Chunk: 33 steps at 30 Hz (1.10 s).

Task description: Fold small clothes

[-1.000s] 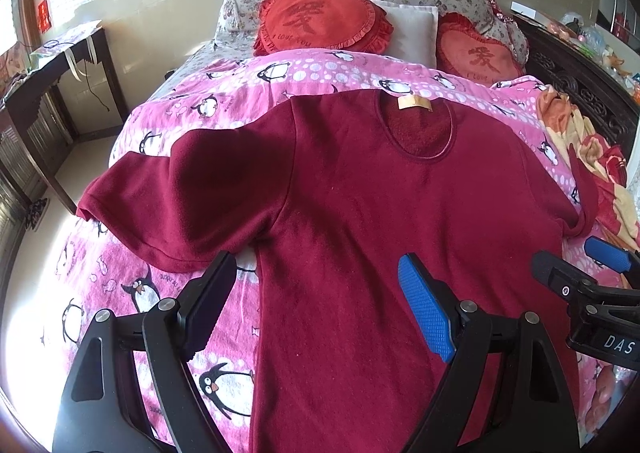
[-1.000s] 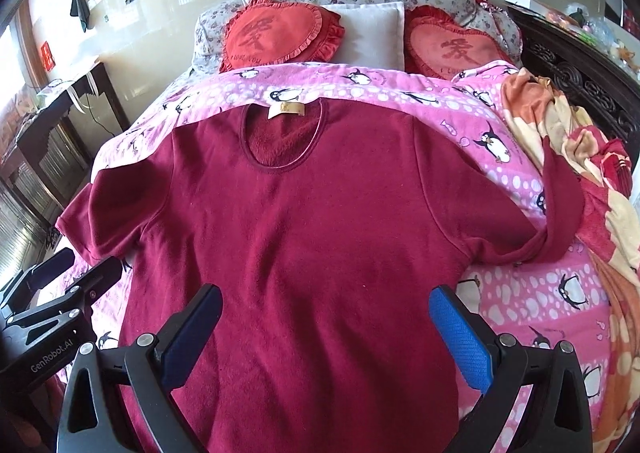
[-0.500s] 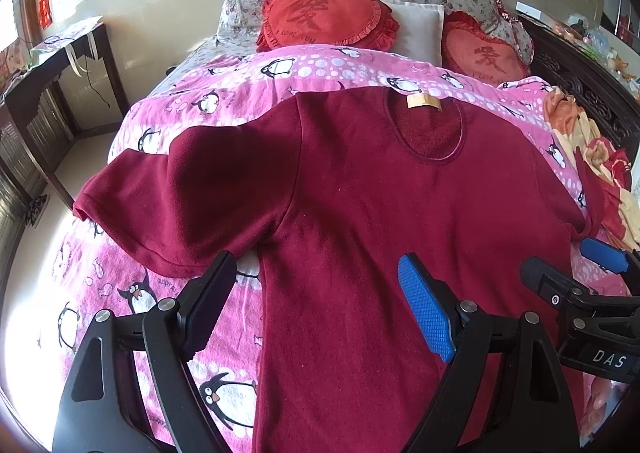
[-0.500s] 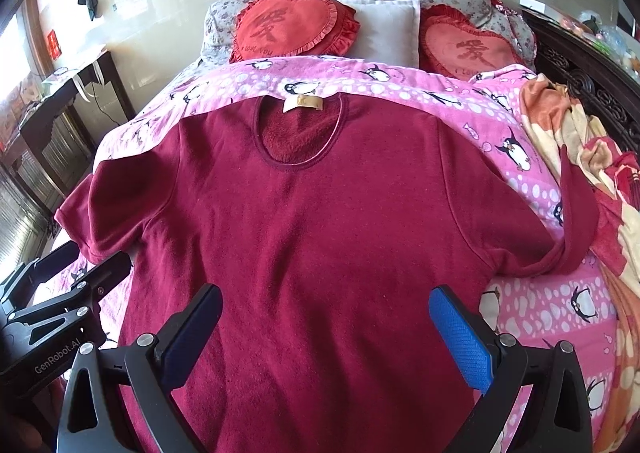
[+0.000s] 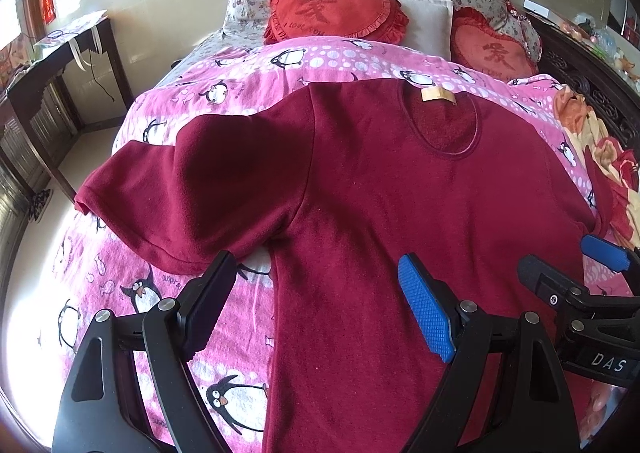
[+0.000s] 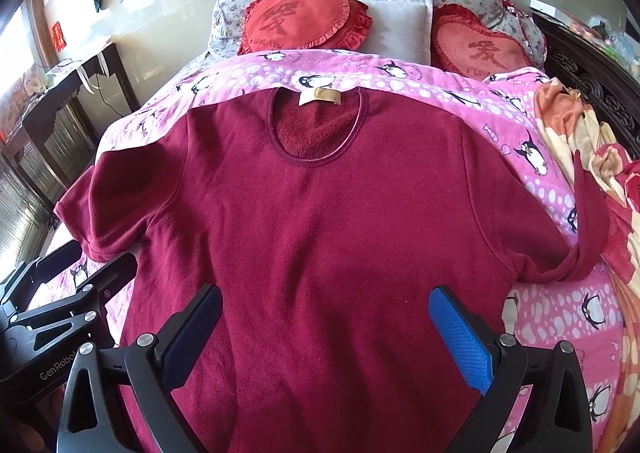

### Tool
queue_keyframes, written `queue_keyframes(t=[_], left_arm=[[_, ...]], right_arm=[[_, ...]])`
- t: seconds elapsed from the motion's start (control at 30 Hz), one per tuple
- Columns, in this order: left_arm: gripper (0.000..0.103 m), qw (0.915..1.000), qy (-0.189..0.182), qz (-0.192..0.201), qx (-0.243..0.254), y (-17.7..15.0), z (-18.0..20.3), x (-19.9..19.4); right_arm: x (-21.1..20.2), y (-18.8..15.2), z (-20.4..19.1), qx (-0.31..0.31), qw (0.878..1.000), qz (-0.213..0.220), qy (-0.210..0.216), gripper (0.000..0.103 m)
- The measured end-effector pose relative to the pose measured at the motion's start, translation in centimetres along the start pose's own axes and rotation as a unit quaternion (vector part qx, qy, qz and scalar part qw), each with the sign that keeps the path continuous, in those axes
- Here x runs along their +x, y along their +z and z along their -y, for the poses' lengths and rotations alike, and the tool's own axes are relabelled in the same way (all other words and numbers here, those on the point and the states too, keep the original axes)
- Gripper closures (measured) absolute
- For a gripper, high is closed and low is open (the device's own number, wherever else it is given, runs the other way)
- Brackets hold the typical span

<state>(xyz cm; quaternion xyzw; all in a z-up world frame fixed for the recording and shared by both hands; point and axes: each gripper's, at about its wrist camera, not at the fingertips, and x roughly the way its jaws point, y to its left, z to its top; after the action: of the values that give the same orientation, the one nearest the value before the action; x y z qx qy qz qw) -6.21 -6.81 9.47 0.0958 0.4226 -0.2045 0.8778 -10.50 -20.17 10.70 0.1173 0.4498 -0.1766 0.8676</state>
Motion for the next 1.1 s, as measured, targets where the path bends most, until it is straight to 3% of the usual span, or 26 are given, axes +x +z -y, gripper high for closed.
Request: queue_keyframes(t=[1.1], left_arm=[[0.019, 0.9991, 0.019, -0.007, -0.038, 0.4, -4.5, 1.3]], right_arm=[[3.4, 1.0, -3.6, -0.025, 0.999, -0.018, 0.01, 0.0]])
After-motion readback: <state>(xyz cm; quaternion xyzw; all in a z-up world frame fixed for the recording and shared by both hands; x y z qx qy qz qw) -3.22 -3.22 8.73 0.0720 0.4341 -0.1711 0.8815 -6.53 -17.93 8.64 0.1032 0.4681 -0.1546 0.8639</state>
